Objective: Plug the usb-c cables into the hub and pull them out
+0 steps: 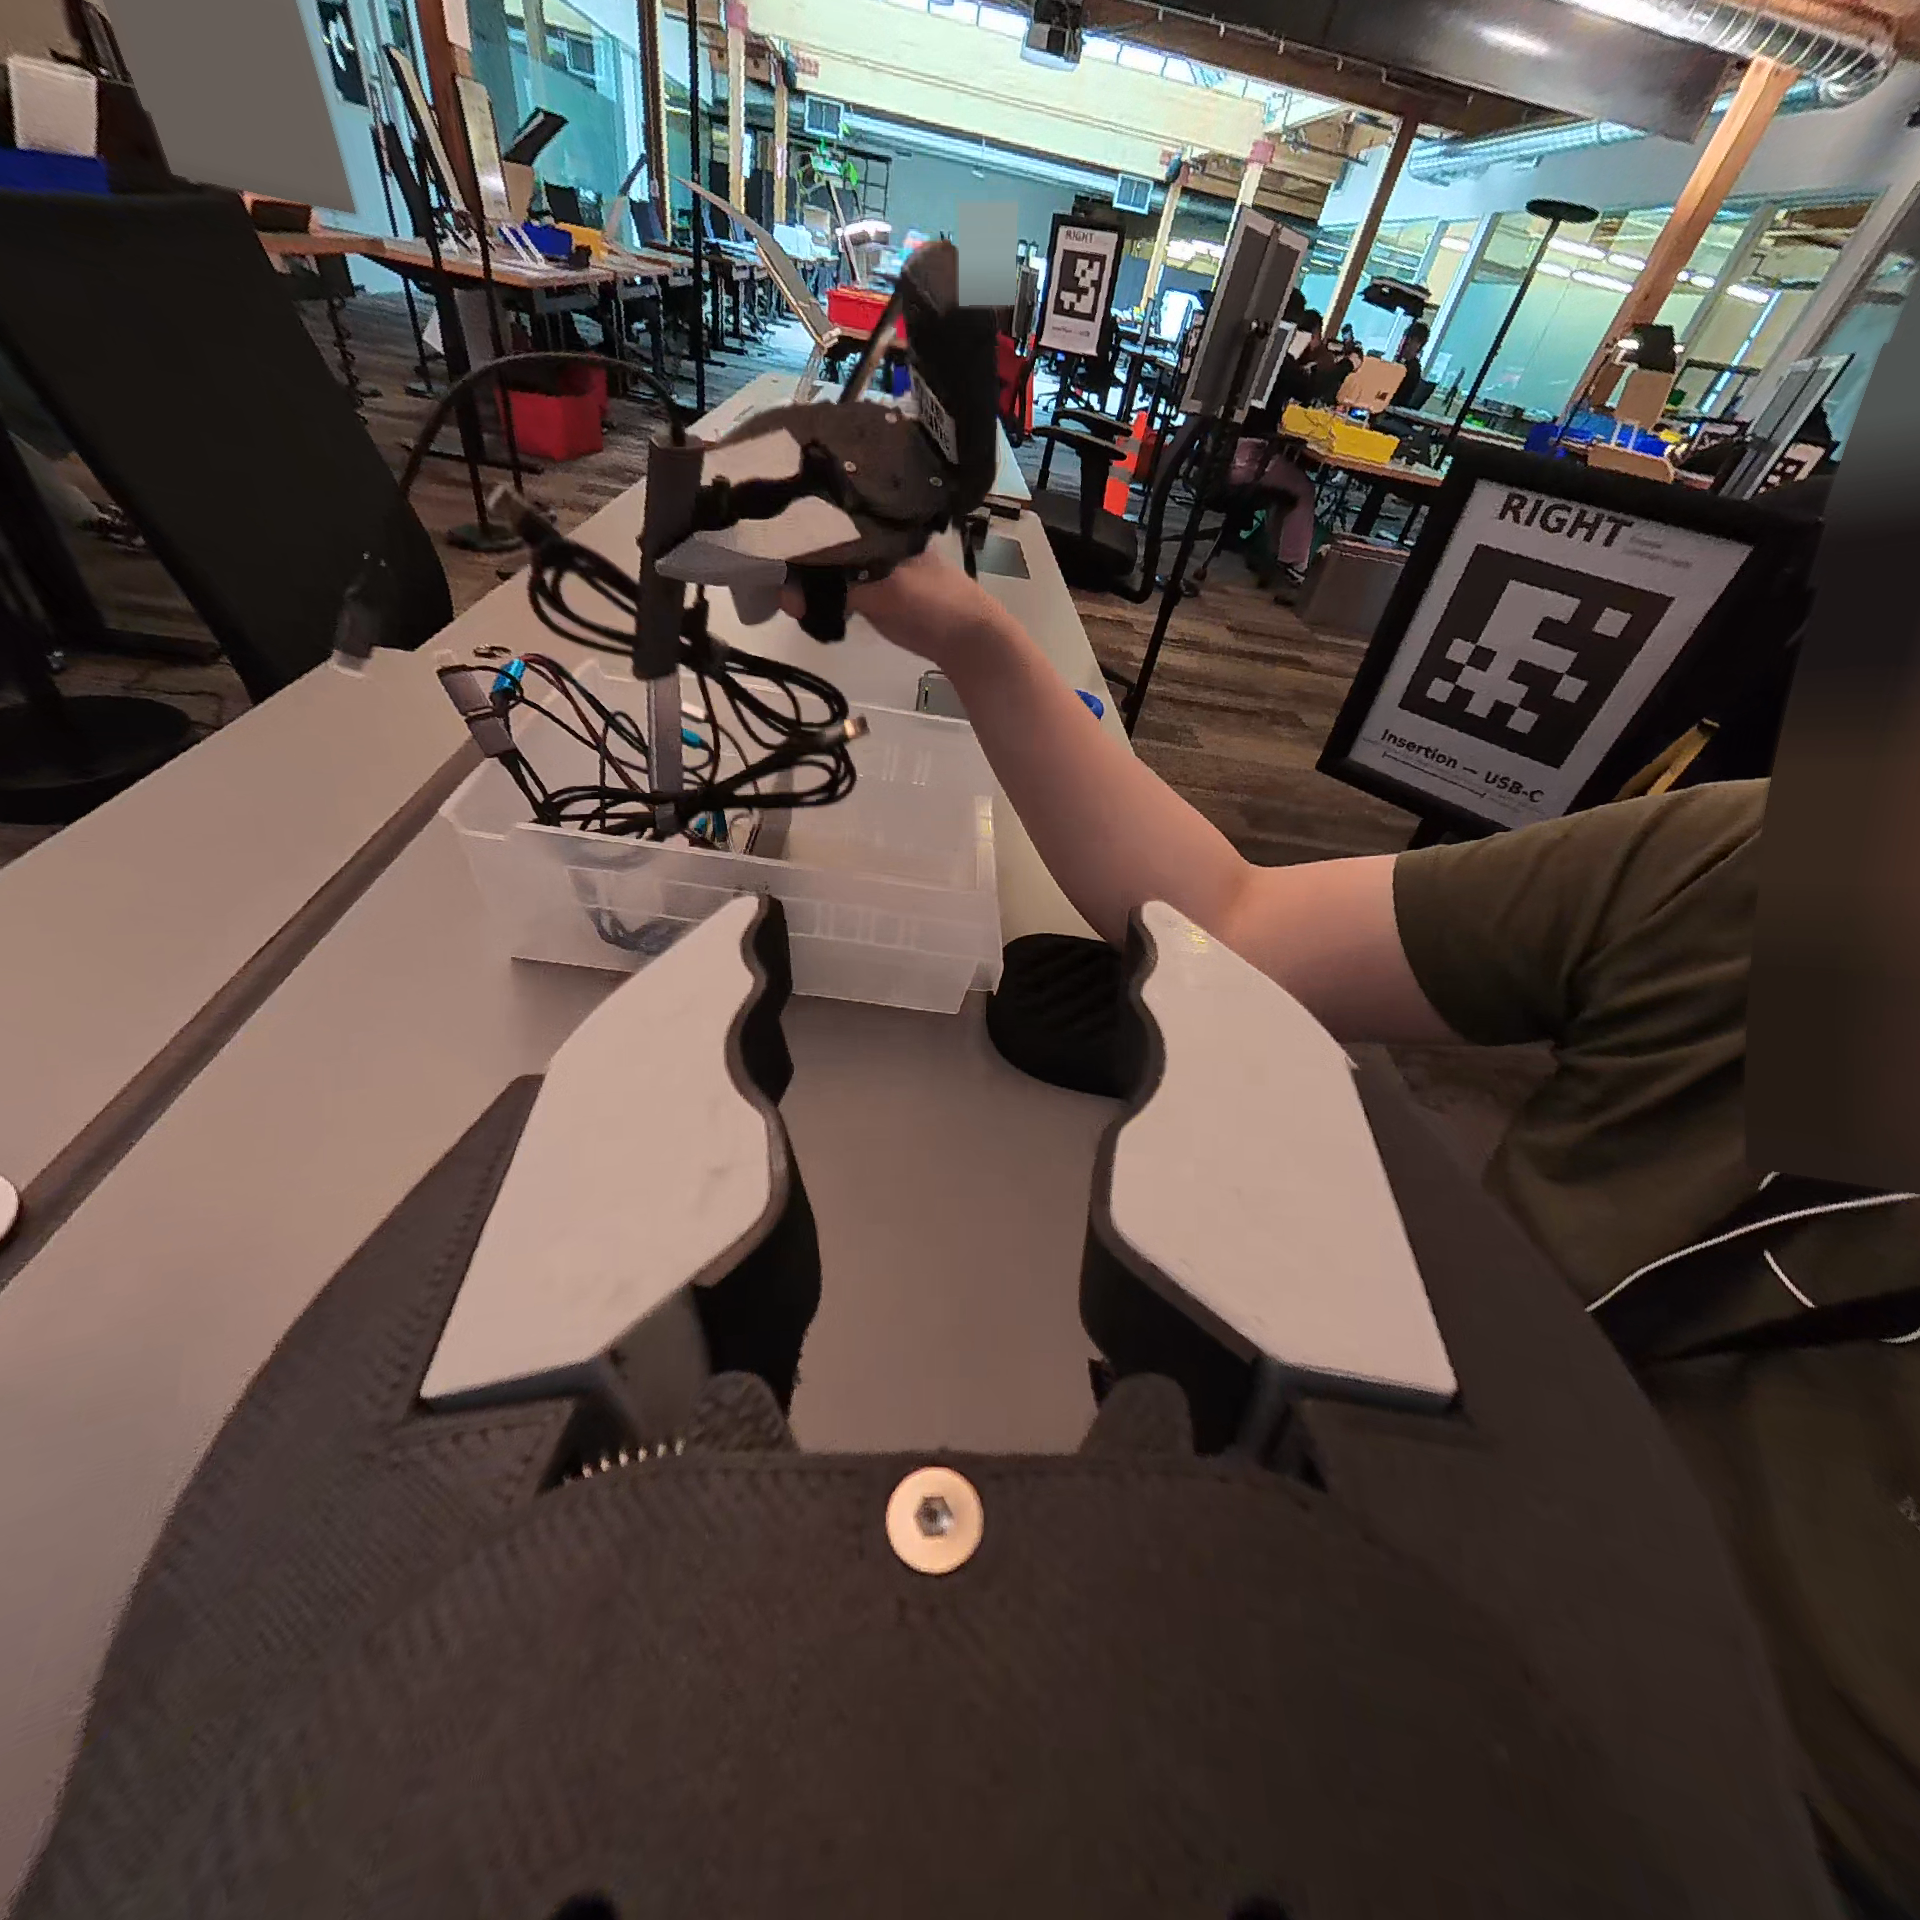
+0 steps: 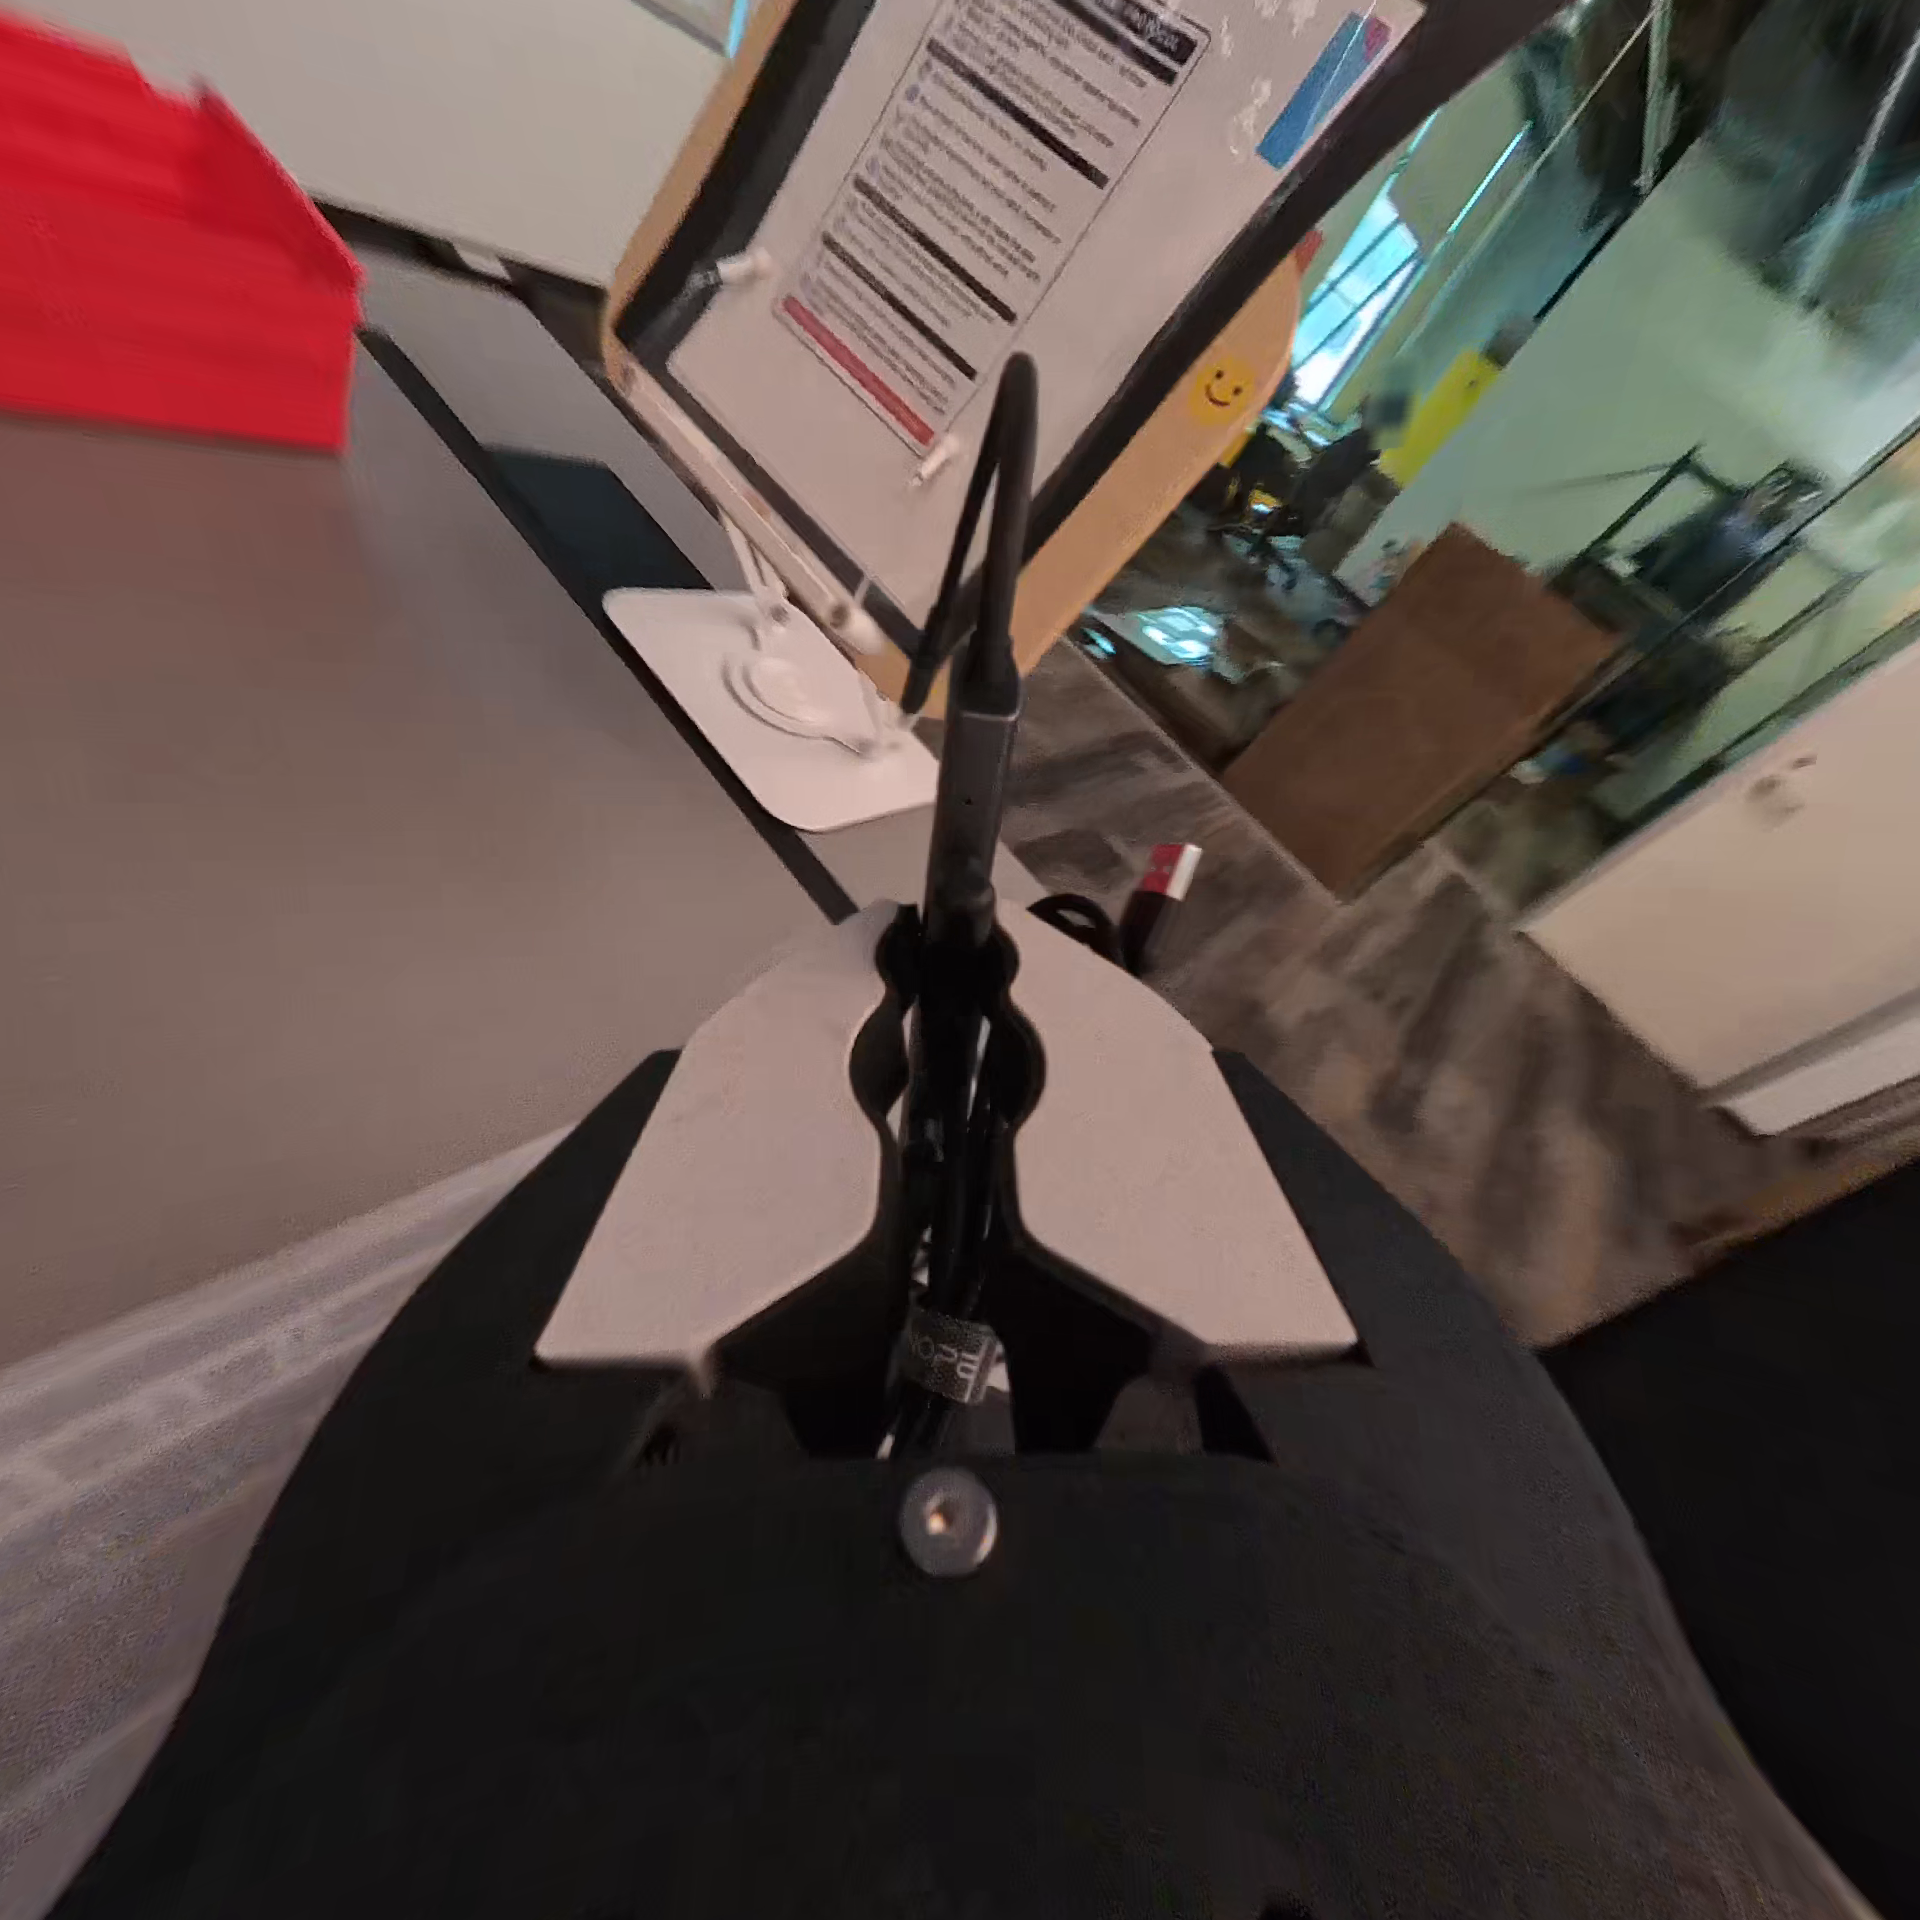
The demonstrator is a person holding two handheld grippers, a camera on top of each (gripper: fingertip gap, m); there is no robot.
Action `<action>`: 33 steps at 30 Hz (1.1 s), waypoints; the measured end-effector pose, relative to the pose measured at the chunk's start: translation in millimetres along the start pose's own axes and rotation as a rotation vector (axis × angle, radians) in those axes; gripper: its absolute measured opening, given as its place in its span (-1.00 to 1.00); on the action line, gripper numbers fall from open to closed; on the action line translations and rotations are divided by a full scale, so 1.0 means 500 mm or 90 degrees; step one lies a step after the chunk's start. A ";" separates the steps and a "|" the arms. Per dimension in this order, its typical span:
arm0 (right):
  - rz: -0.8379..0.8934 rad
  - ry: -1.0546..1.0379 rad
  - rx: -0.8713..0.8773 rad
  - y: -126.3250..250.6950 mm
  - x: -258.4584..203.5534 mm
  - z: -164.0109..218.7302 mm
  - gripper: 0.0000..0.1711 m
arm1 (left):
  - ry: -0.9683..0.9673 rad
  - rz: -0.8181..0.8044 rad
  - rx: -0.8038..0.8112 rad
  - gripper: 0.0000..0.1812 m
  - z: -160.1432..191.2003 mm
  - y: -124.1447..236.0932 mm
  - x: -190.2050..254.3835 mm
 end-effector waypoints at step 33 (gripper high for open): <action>-0.120 -0.181 -0.282 -0.067 -0.019 0.158 -0.58 | 0.009 0.017 -0.065 -0.36 0.016 -0.027 -0.004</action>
Point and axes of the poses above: each gripper's, where its closed fingertips meet, y back along the fingers, z out of its underside, x = y × z across the jaws, the point moved 9 cm from there along y, back along the fingers, and after that the axes turned 5 degrees about z, right-handed, at the moved point
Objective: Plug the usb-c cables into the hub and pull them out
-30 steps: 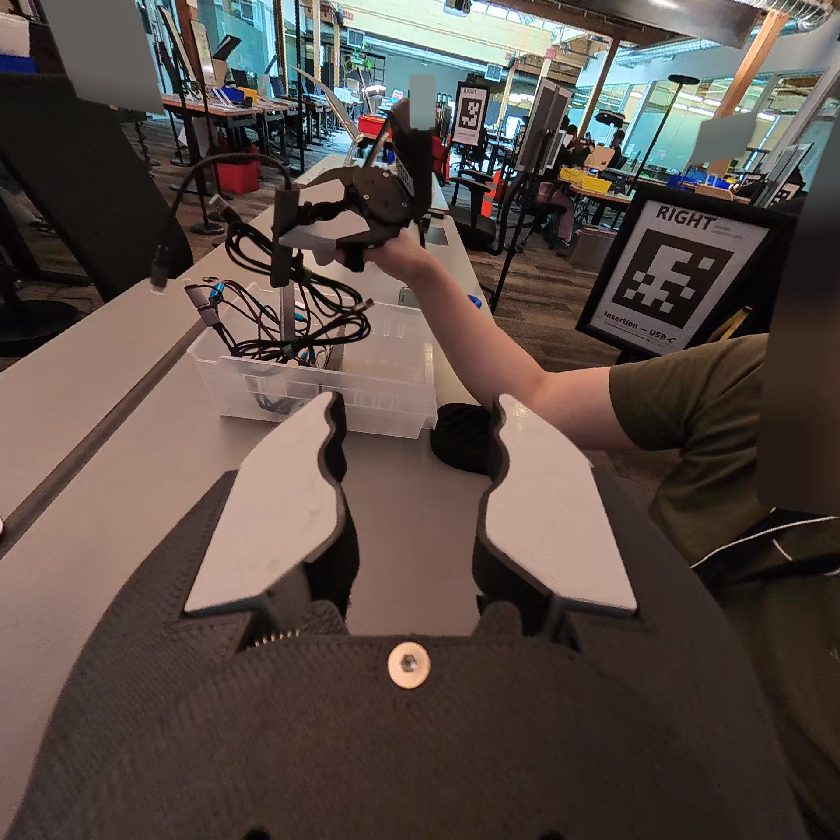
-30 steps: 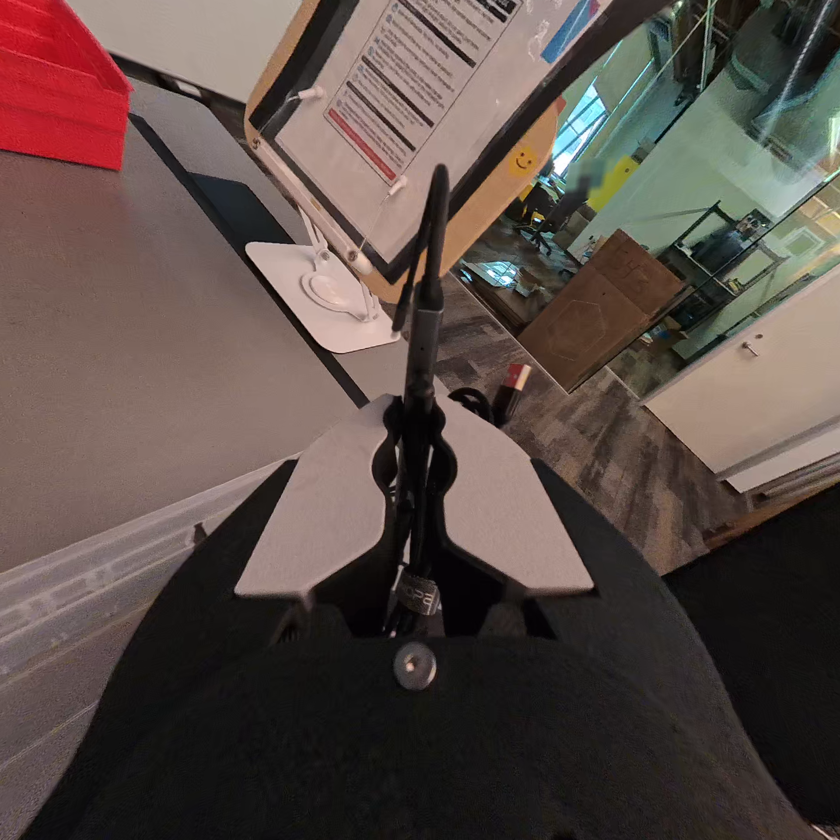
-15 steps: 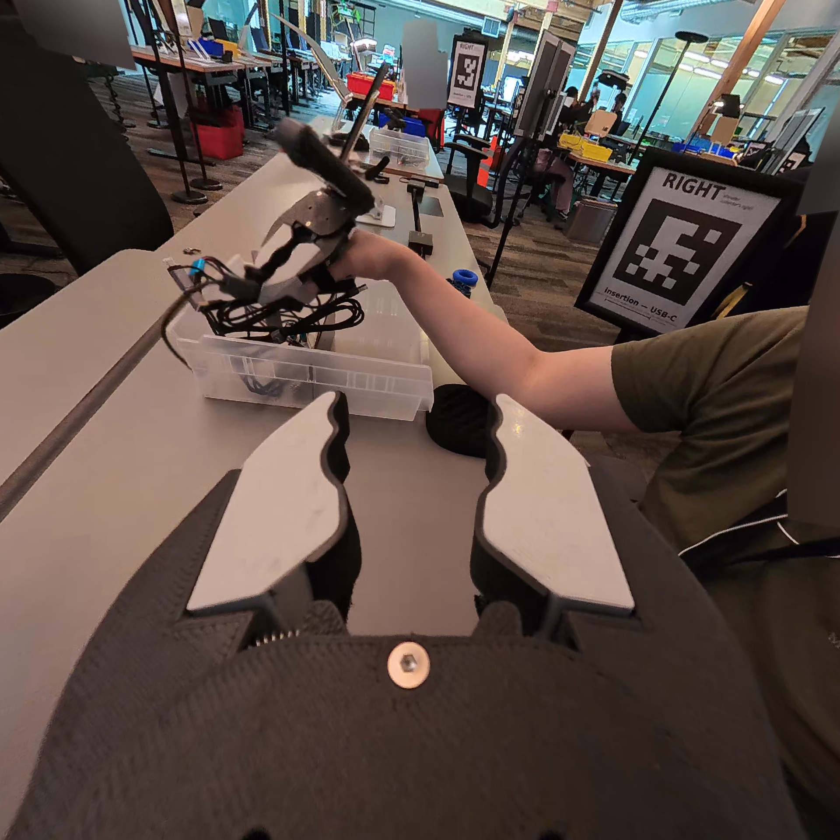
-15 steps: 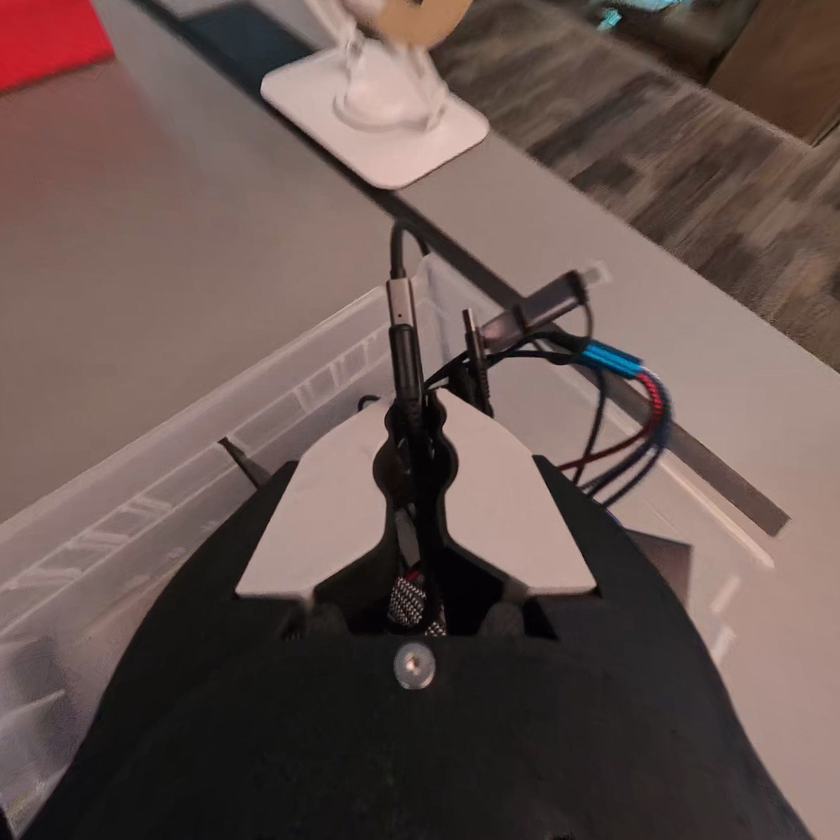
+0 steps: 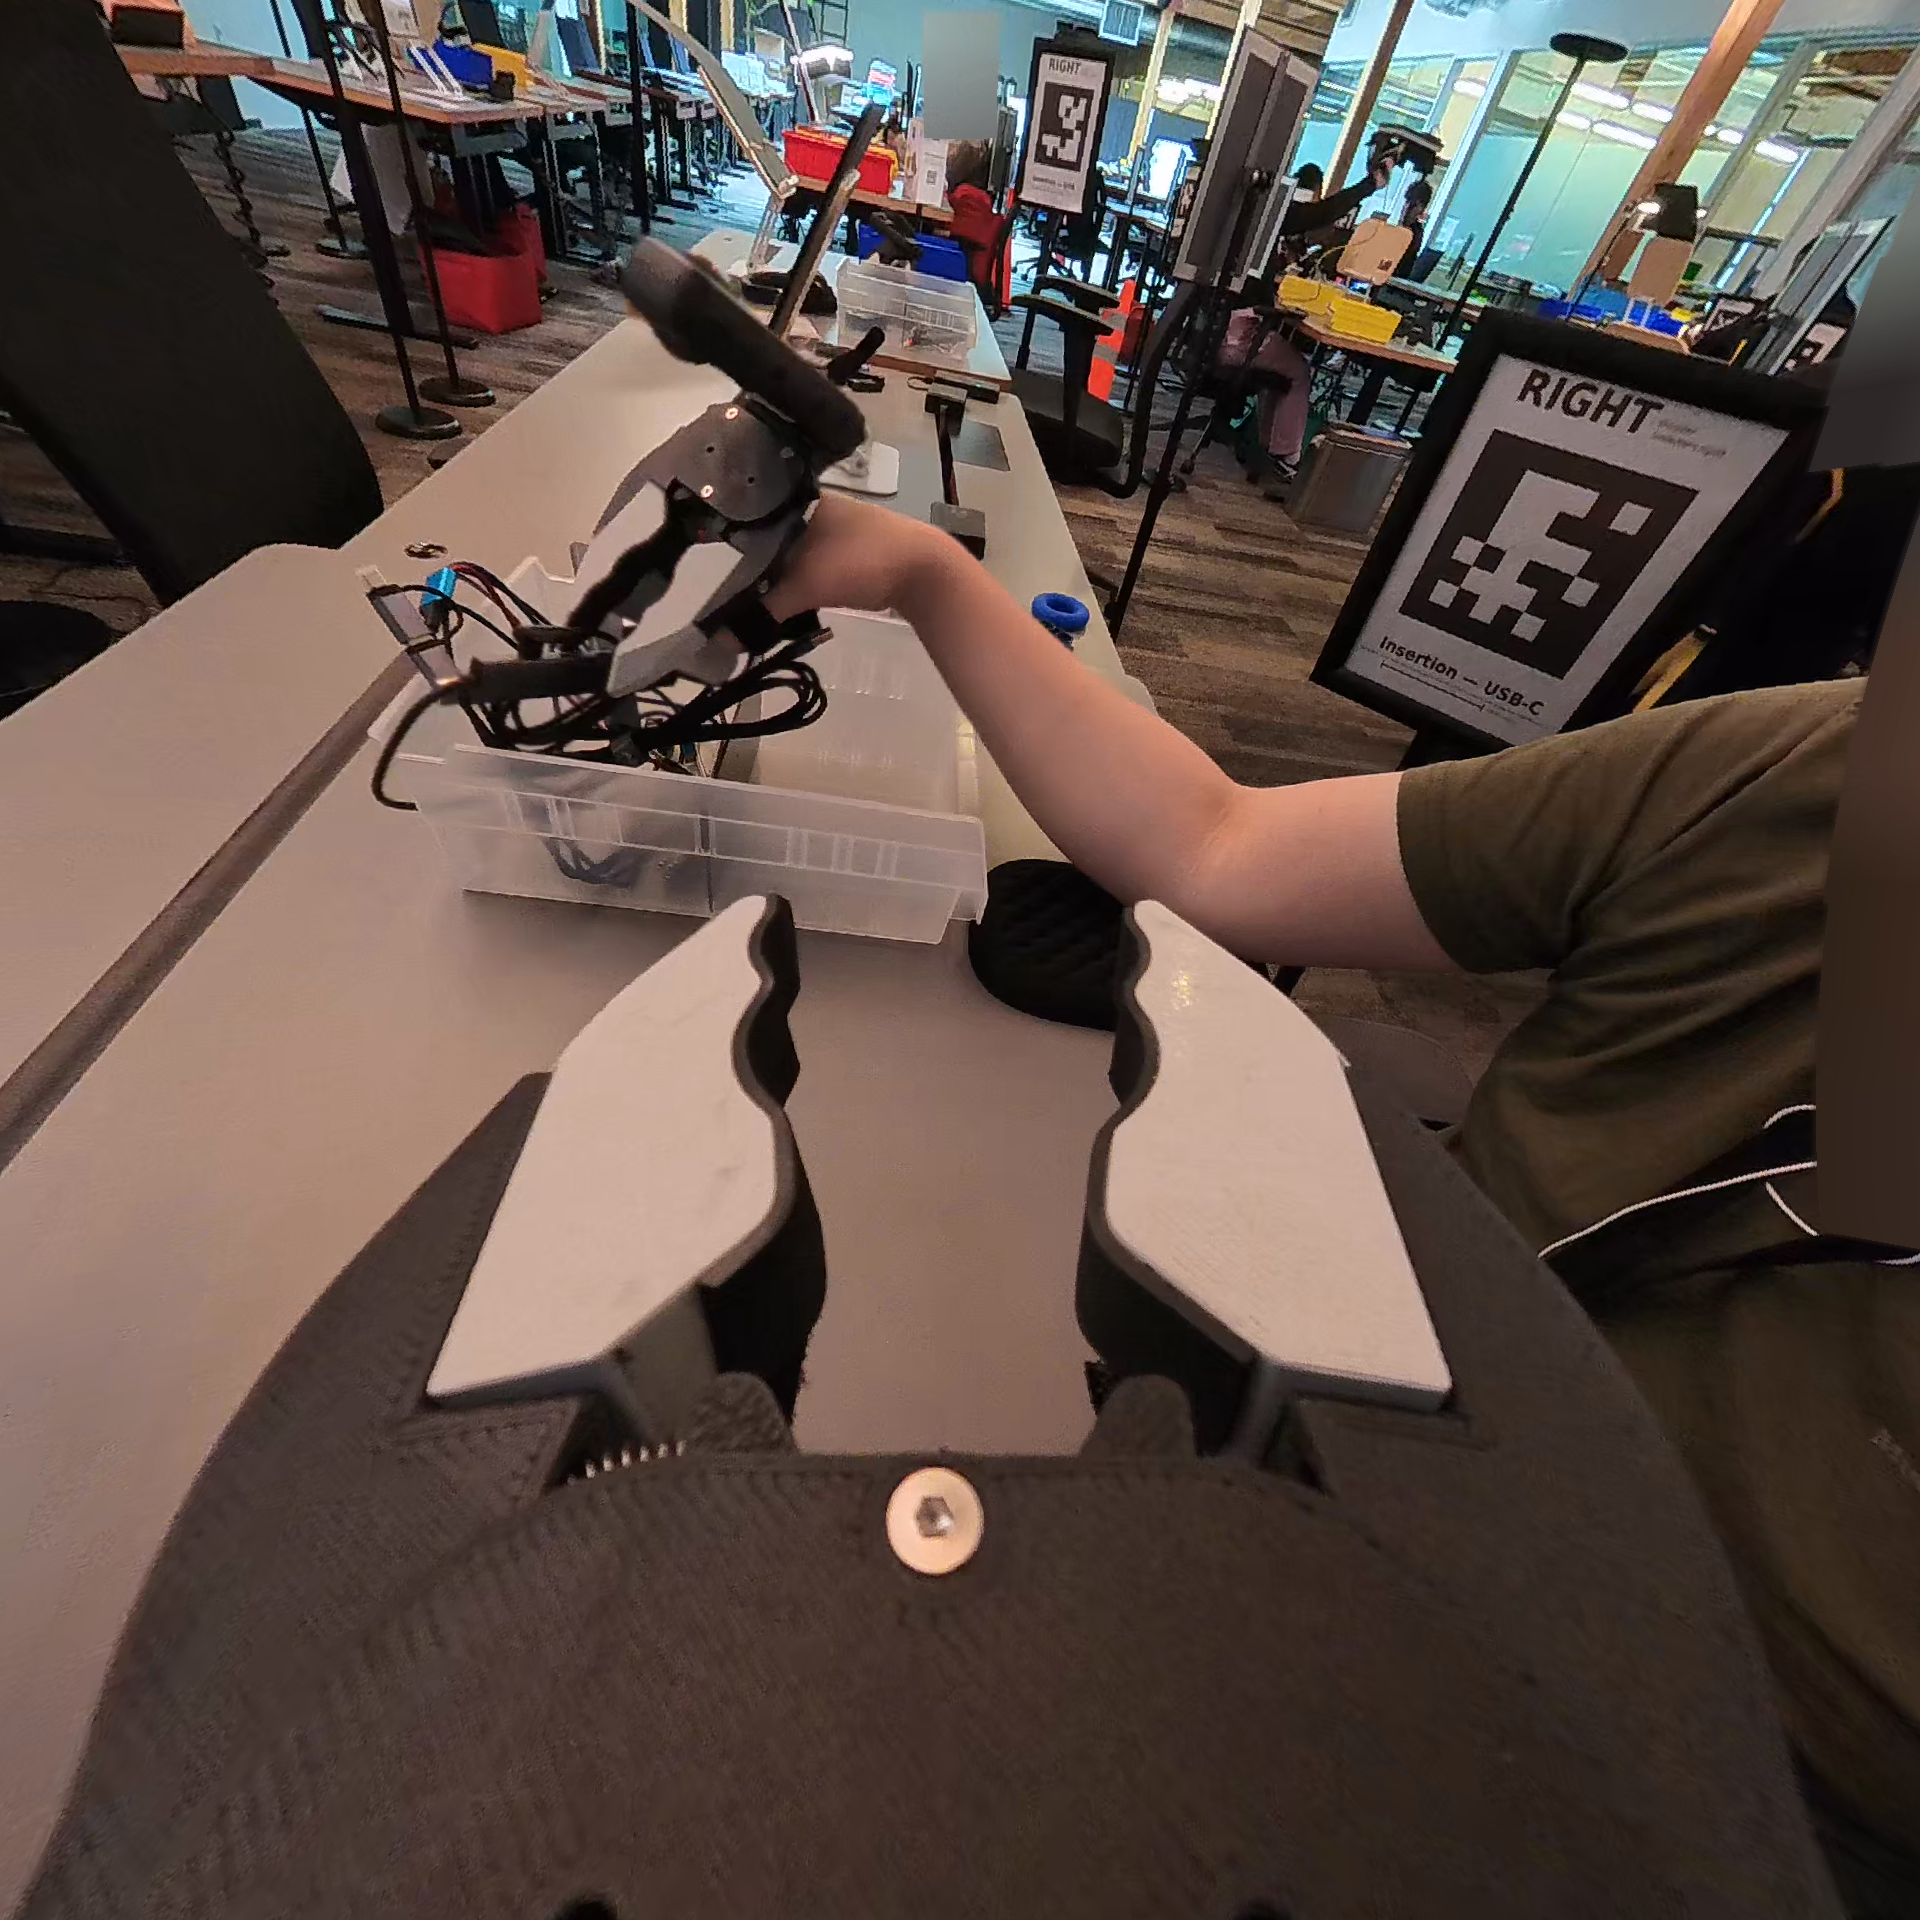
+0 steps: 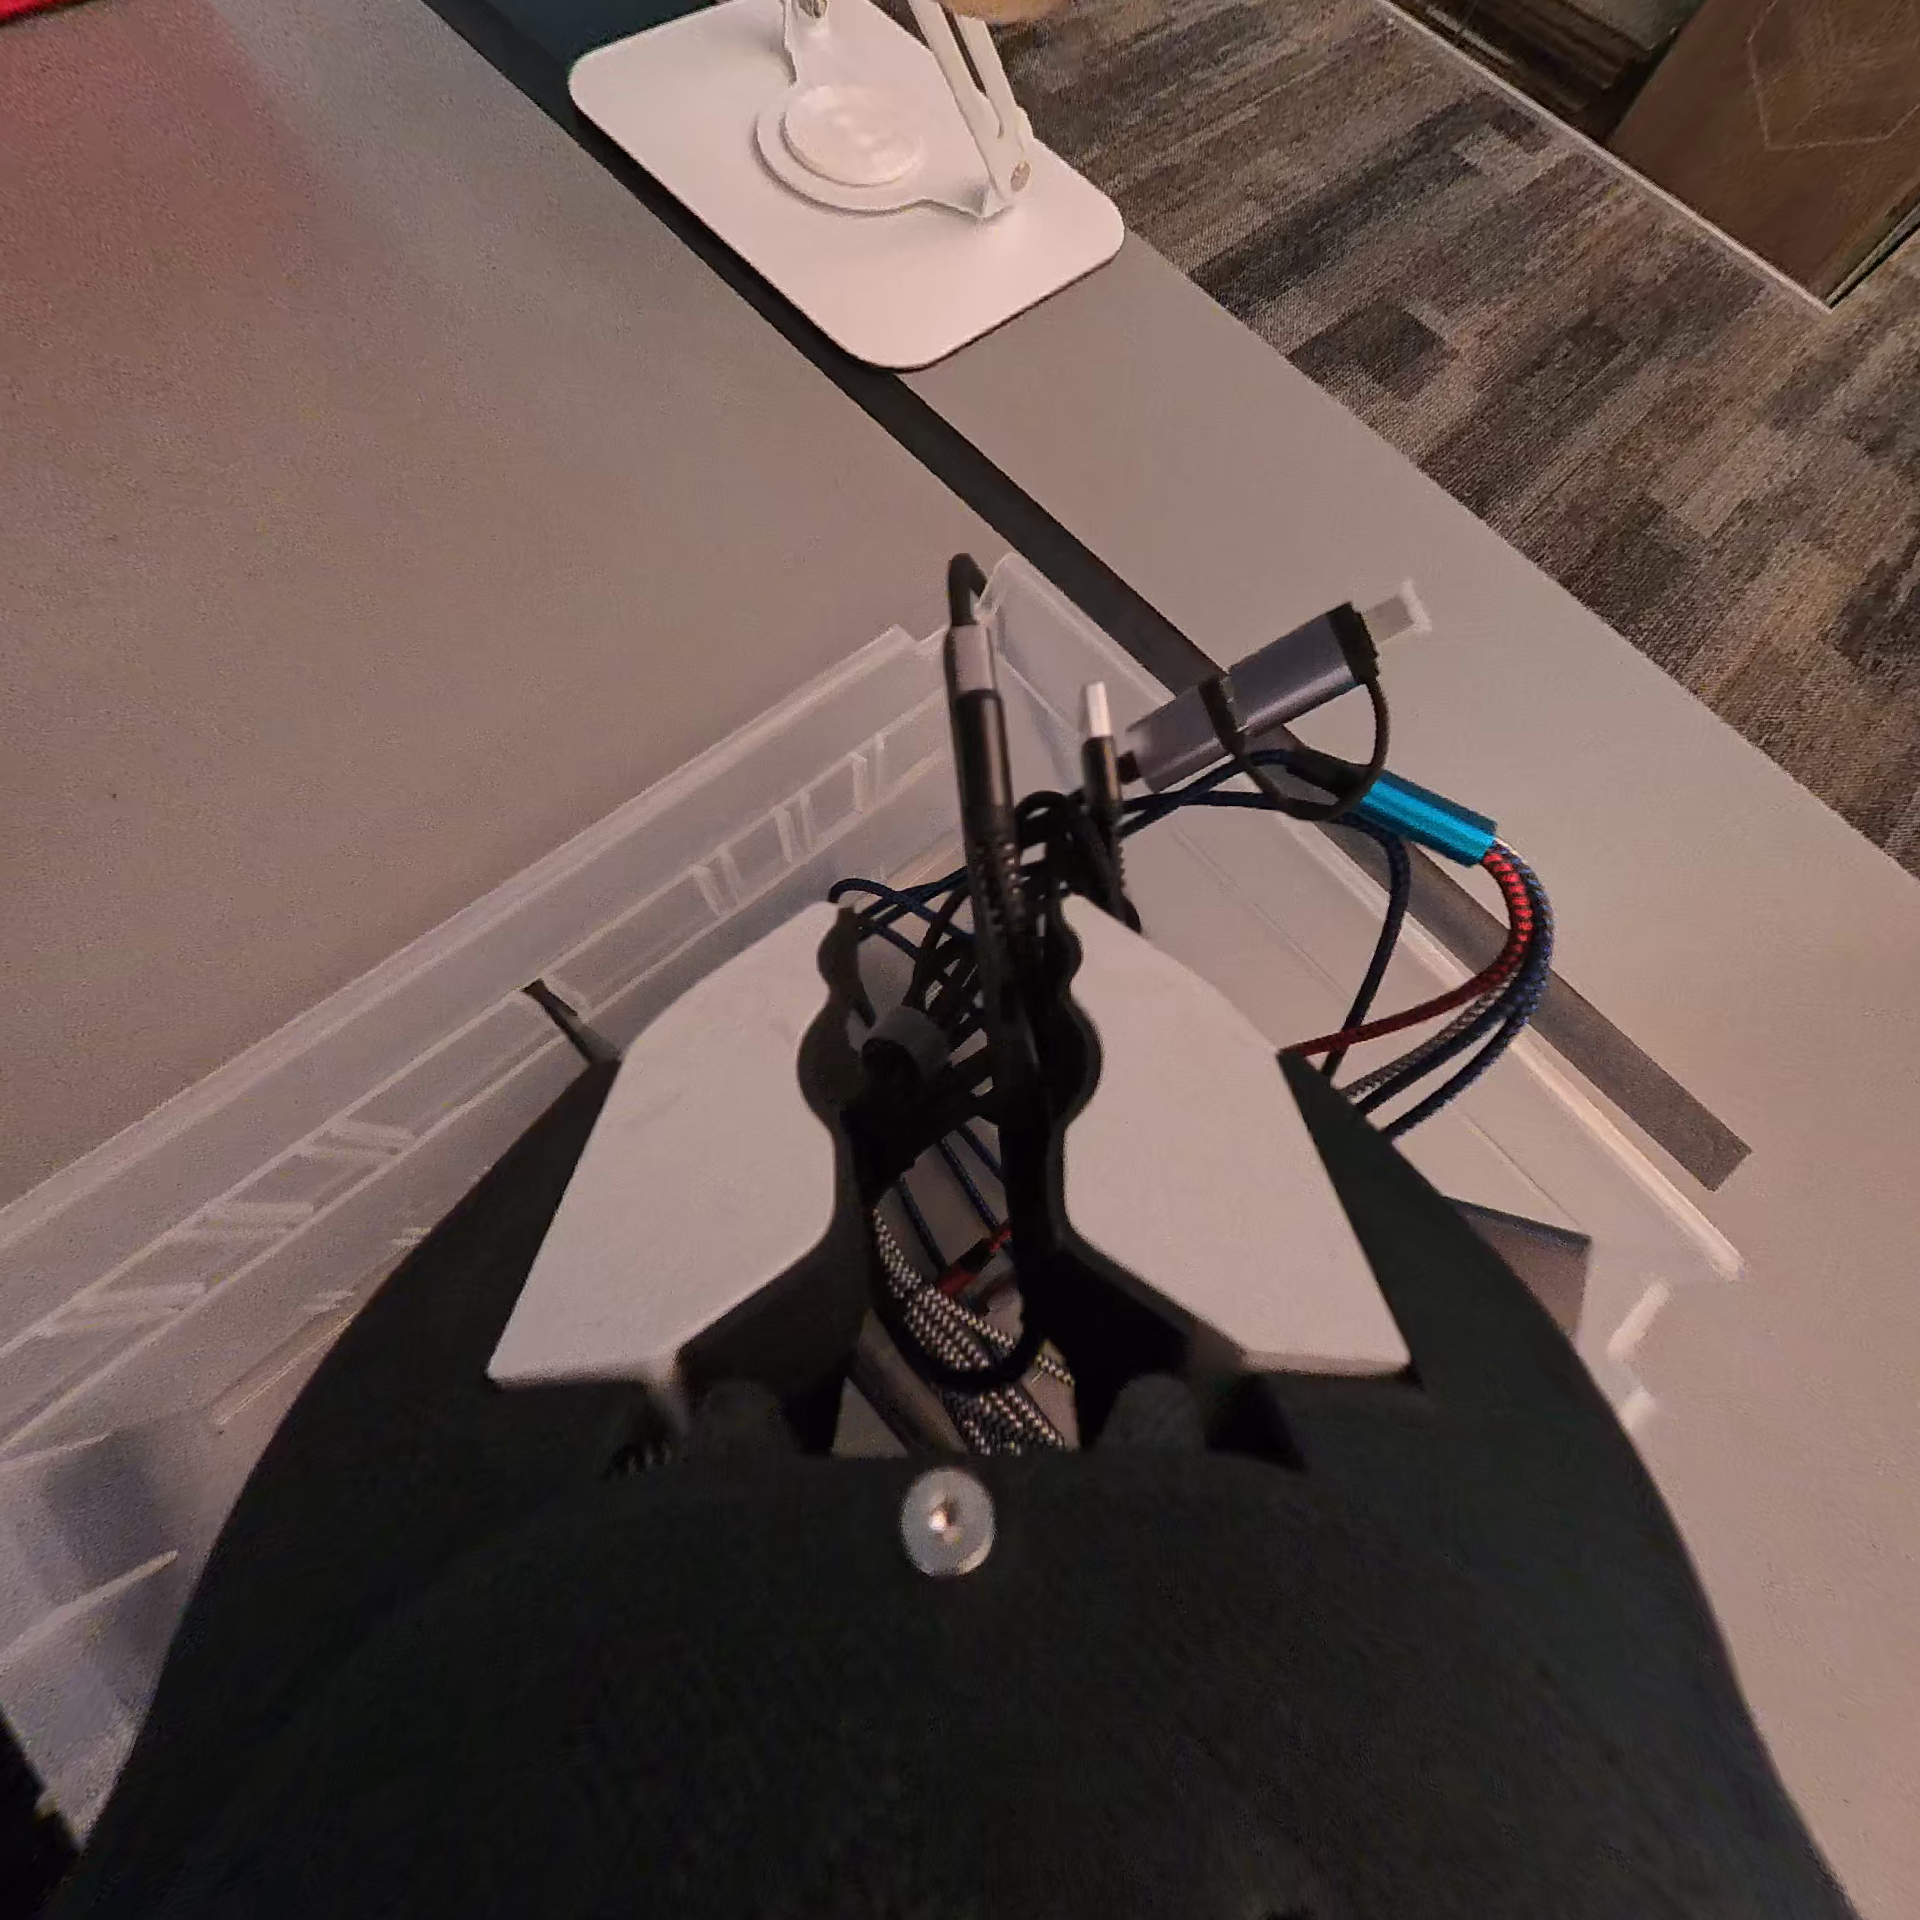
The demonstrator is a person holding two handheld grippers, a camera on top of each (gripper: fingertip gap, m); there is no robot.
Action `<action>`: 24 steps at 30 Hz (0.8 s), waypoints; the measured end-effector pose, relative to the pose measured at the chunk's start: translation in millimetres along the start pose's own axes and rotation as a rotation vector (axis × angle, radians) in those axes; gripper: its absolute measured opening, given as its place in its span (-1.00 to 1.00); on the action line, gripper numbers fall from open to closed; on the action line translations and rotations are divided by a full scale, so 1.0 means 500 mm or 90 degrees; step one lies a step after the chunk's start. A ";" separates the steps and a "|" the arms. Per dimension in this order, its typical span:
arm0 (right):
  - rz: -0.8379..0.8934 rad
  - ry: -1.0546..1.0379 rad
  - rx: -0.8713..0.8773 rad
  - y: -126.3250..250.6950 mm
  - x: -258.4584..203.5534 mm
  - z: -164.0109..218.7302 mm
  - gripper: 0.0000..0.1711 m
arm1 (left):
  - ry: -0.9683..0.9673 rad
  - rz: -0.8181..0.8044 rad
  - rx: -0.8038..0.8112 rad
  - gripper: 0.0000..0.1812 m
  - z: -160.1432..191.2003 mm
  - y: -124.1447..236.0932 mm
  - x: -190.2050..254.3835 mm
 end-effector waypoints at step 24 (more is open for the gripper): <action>0.104 -0.461 -0.421 0.164 0.051 0.258 -0.40 | 0.545 -0.968 -0.165 0.02 0.226 0.652 0.004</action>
Point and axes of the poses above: each gripper's, where its closed fingertips meet, y back along the fingers, z out of its underside, x = y × z across the jaws, the point moved 9 cm from there along y, back along the fingers, and after that the axes turned 5 degrees about z, right-handed, at the moved point
